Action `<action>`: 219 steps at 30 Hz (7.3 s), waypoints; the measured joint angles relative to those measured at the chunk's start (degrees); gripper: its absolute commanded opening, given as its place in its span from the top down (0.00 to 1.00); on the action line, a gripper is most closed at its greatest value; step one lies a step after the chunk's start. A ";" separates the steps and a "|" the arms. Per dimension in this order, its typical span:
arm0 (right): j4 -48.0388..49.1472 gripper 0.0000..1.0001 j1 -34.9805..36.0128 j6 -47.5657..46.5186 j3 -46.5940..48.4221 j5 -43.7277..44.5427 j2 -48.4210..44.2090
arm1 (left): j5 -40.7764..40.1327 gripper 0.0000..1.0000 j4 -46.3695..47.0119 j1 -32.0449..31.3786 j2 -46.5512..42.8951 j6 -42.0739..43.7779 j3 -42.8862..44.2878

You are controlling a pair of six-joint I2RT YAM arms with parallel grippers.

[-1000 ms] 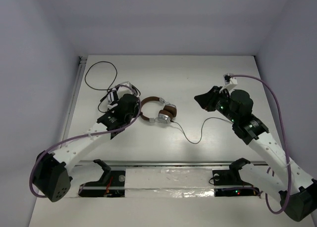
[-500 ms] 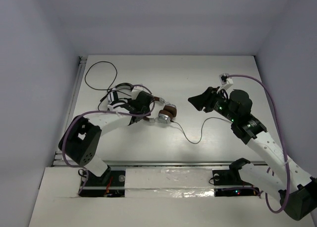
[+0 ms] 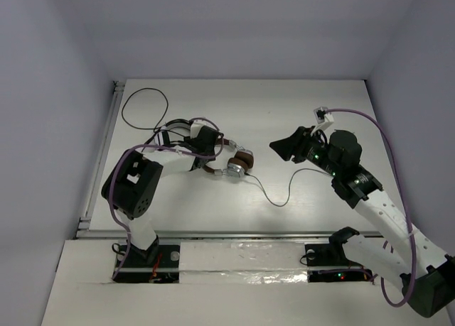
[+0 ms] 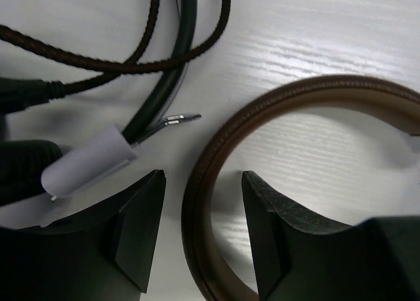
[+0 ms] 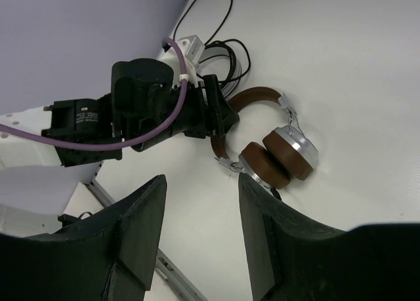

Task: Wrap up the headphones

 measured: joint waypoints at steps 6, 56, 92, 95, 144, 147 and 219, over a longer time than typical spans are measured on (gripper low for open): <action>0.00 0.46 0.00 0.00 -0.04 0.00 -0.52 | 1.46 0.66 3.98 0.68 1.36 2.38 0.00; 28.59 0.27 0.44 -0.13 -14.34 -21.24 5.27 | 48.09 1.00 -26.38 19.82 -28.24 6.67 34.71; 41.24 0.67 2.73 7.91 -20.72 -29.03 9.99 | 57.96 1.00 -23.17 20.24 -27.63 2.16 40.00; 42.51 0.95 5.03 8.94 -21.90 -28.28 10.78 | 58.45 1.00 -20.02 20.22 -27.56 0.11 40.00; -33.68 1.00 14.67 -25.55 61.00 4.59 40.79 | 41.05 1.00 -17.46 7.67 -41.20 16.04 -7.37; -33.33 1.00 14.67 -25.55 58.88 6.16 42.84 | 42.95 1.00 -17.25 7.72 -41.53 16.70 -6.86; 30.82 0.25 4.20 -10.14 0.76 -13.05 41.03 | 43.21 1.00 -9.55 7.76 -48.22 0.15 7.63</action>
